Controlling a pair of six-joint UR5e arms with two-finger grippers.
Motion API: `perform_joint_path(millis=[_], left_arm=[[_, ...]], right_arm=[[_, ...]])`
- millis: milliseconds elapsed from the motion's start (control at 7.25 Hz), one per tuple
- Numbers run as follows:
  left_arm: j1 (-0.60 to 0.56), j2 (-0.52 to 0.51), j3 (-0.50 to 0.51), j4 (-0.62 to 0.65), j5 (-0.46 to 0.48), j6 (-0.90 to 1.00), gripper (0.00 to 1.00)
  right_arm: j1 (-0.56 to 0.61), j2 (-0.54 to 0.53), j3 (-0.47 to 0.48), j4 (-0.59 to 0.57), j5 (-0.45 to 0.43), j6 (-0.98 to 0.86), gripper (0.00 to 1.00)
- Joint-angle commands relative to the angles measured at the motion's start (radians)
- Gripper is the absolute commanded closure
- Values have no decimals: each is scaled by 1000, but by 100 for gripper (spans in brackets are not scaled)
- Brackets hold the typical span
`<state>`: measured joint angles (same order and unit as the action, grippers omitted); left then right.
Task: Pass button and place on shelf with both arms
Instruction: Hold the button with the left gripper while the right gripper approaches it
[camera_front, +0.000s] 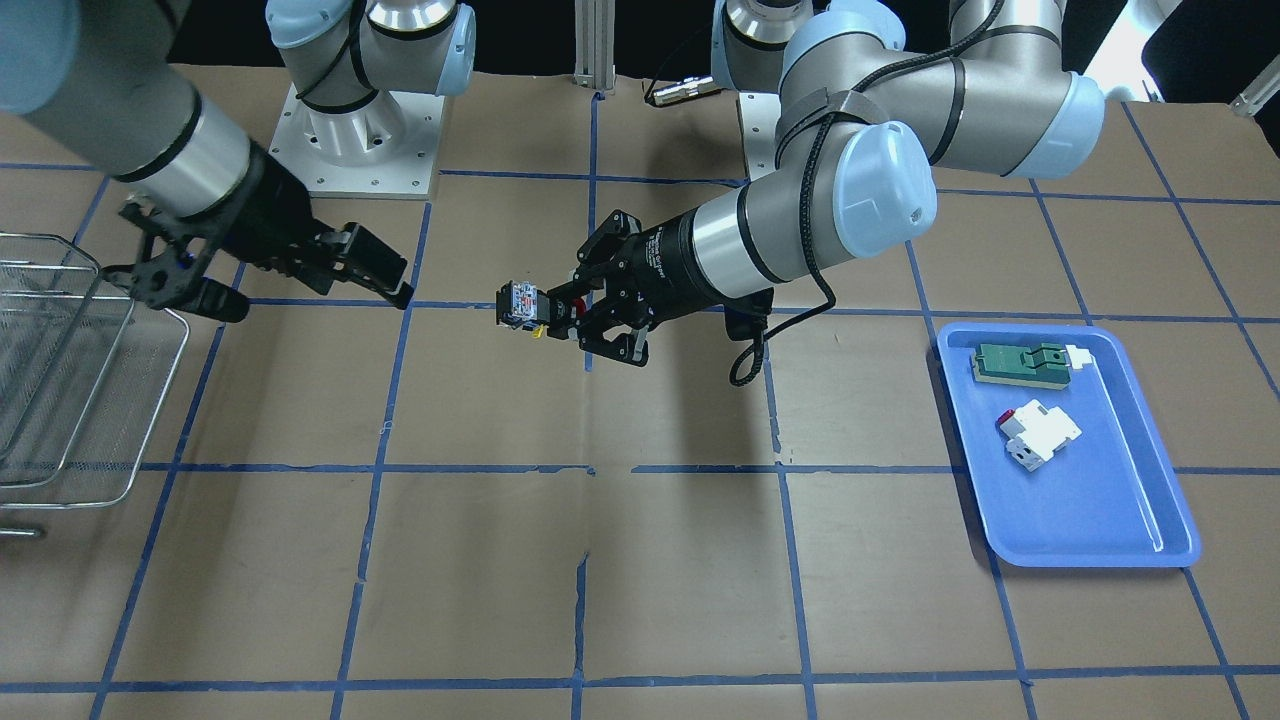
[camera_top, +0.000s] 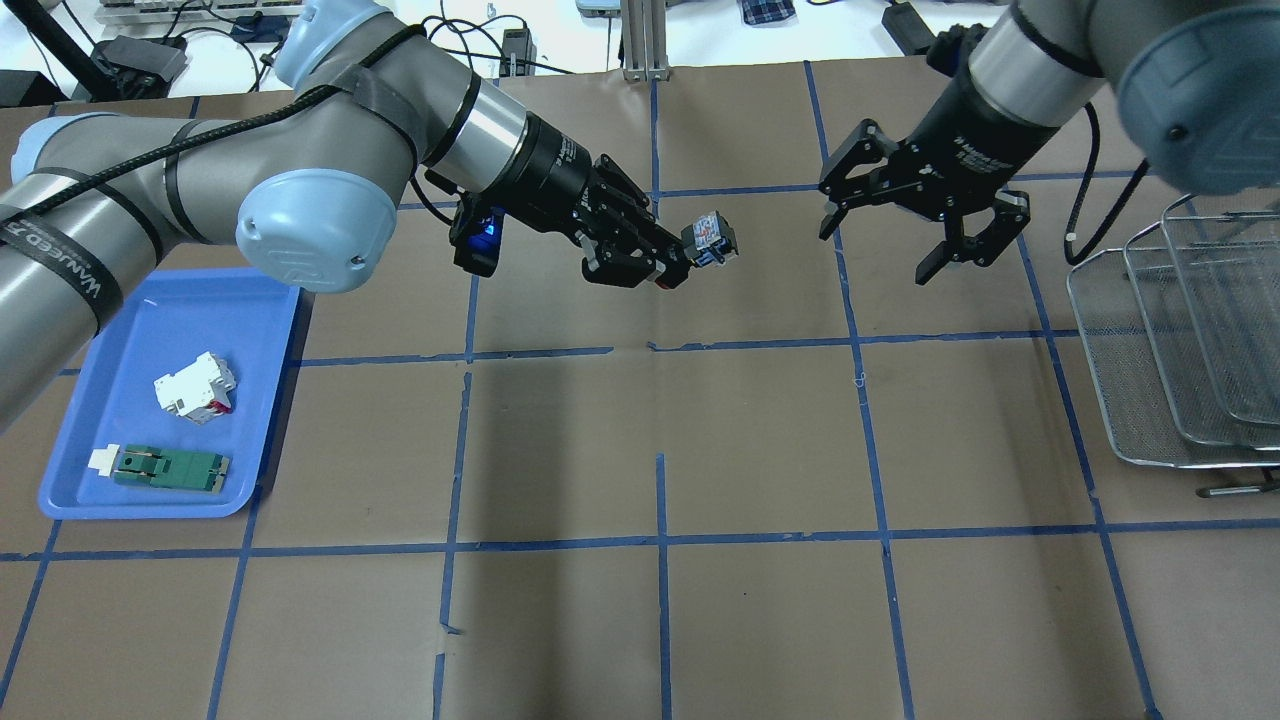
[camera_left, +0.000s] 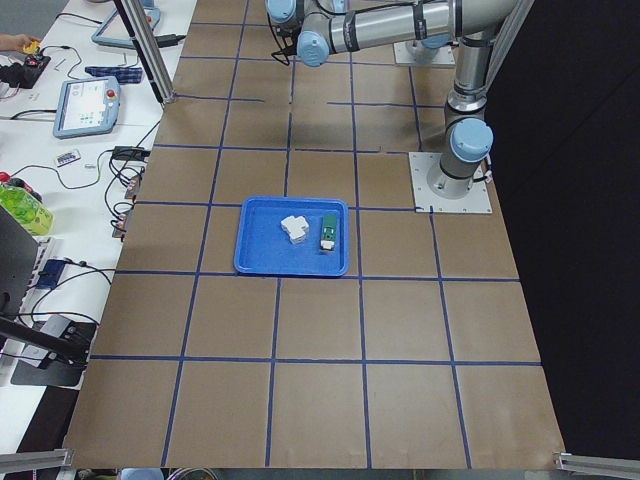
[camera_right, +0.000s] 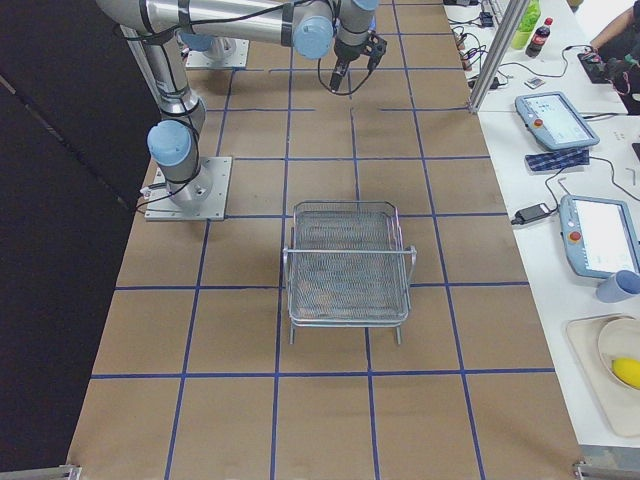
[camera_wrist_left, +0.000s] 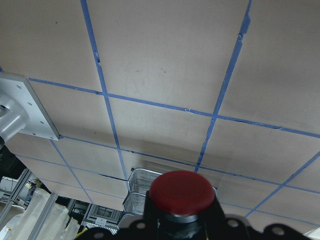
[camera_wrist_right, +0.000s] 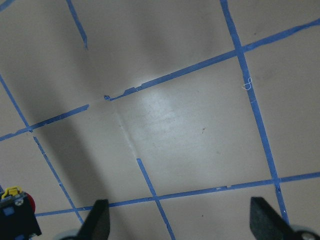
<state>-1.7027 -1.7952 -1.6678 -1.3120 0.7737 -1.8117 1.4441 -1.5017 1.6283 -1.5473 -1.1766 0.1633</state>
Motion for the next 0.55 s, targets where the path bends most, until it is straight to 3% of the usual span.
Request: perform_joint_path(millis=[0, 138, 414], left_arm=[[0, -3, -1, 11, -2, -4, 100], [0, -4, -1, 11, -8, -8, 100], [0, -12, -1, 13, -14, -9, 100]], right_arm=[[-85, 43, 8, 47, 220, -202, 0], [-80, 40, 11, 102, 248, -352, 0], [-54, 37, 11, 110, 416, -445, 0]])
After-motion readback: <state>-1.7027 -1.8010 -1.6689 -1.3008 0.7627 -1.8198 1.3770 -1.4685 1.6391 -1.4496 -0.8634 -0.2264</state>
